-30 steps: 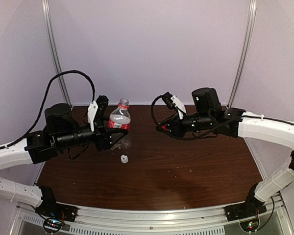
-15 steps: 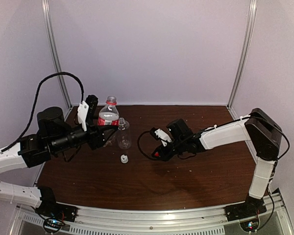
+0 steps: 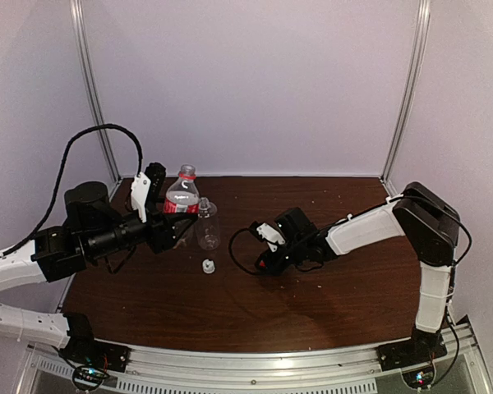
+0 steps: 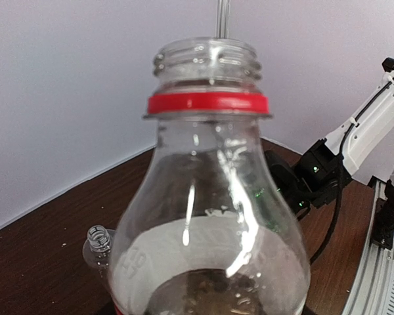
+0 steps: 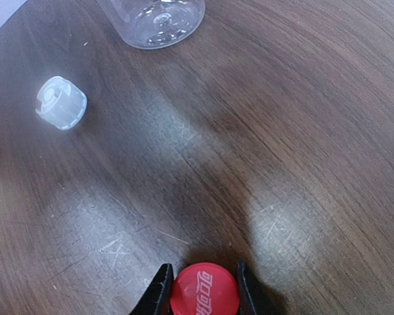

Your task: Unscrew the bottle caps

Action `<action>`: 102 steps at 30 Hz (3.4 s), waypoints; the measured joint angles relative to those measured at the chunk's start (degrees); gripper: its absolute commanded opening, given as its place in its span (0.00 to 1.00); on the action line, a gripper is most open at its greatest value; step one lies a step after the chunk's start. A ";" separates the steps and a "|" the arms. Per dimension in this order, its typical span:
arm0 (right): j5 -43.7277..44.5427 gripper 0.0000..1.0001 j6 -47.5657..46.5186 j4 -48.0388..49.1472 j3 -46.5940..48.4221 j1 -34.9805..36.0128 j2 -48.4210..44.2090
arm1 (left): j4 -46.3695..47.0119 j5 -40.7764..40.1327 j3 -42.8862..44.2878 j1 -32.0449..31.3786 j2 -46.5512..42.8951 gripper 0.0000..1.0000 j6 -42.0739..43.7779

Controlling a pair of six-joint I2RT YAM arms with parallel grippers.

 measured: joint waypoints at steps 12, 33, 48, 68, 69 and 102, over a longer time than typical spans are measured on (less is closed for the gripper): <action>3.48 0.45 -2.80 -1.05 0.50 0.00 0.13 | -0.02 0.00 -0.02 0.00 0.11 0.45 0.04; 0.17 0.89 -2.45 -4.44 -2.69 -0.04 -20.55 | 0.70 0.07 -0.87 0.00 1.57 0.48 0.46; -16.11 0.96 2.58 -7.06 6.38 0.81 -36.96 | 5.40 12.98 -1.16 0.00 6.60 0.48 1.25; -22.99 0.62 3.67 -13.09 16.35 7.72 -28.02 | 11.96 29.27 -0.15 0.00 13.84 0.48 0.94; -23.15 0.58 3.50 -13.16 16.37 7.80 -27.85 | 12.04 29.31 -0.15 0.00 13.88 0.48 0.92; -16.74 0.00 1.64 -15.78 15.52 7.56 -28.13 | 11.67 26.10 0.04 0.00 12.46 0.98 -0.02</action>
